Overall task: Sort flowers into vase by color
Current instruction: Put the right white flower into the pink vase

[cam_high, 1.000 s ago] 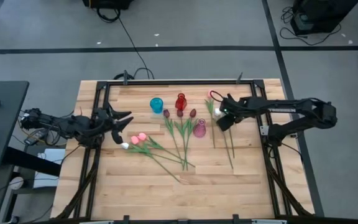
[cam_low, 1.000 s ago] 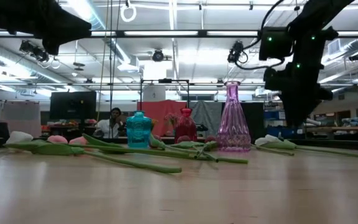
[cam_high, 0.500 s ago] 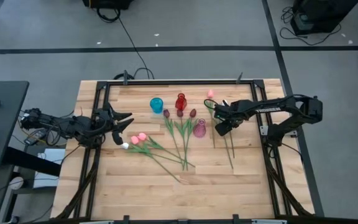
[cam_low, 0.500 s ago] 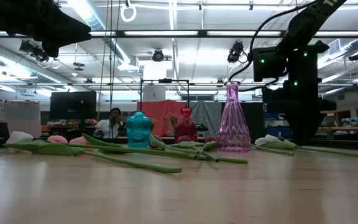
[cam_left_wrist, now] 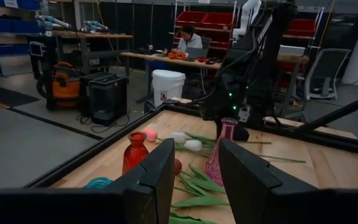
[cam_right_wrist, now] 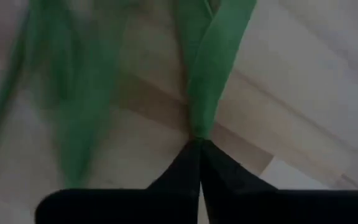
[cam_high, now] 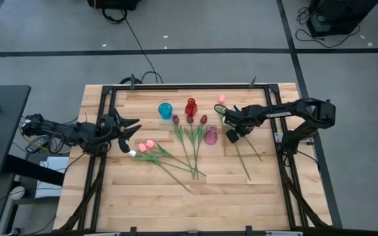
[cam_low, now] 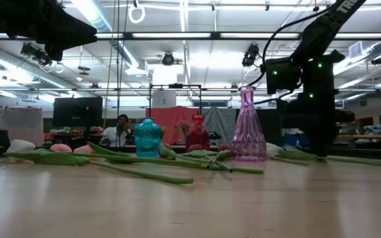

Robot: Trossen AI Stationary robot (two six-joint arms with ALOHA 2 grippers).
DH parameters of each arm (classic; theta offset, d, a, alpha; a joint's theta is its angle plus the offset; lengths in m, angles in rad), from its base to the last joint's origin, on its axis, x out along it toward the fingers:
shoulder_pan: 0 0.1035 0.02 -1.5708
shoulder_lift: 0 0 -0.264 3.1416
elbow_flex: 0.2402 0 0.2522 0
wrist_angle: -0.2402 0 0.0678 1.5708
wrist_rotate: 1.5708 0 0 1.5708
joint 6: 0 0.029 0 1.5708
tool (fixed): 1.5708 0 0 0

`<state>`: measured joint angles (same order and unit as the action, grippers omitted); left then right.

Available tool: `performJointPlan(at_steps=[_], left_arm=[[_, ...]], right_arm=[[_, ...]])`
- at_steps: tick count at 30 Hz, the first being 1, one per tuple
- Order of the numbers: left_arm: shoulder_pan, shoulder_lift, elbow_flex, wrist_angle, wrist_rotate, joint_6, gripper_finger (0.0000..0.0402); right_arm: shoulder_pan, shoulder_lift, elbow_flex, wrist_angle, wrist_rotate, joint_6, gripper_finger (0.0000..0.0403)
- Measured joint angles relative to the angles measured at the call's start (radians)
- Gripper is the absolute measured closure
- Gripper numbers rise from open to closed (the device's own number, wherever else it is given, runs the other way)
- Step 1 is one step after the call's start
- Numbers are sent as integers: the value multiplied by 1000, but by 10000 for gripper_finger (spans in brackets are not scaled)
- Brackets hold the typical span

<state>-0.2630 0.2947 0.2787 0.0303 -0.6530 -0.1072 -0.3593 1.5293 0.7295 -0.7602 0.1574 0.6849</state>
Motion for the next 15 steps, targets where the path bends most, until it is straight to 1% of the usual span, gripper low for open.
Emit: performJointPlan(at_steps=[2, 4, 10, 15], left_arm=[[0, 0, 0, 0, 0, 2, 271], [0, 0, 0, 0, 0, 2, 271], [0, 2, -4, -17, 2, -32, 271], [0, 29, -4, -31, 37, -51, 271]], right_arm=[[-10, -14, -1, 12, 56, -2, 388], [-18, -45, -1, -2, 88, -8, 390], [-57, -179, 15, -3, 98, -47, 397], [-74, -307, 54, -8, 116, -87, 399]])
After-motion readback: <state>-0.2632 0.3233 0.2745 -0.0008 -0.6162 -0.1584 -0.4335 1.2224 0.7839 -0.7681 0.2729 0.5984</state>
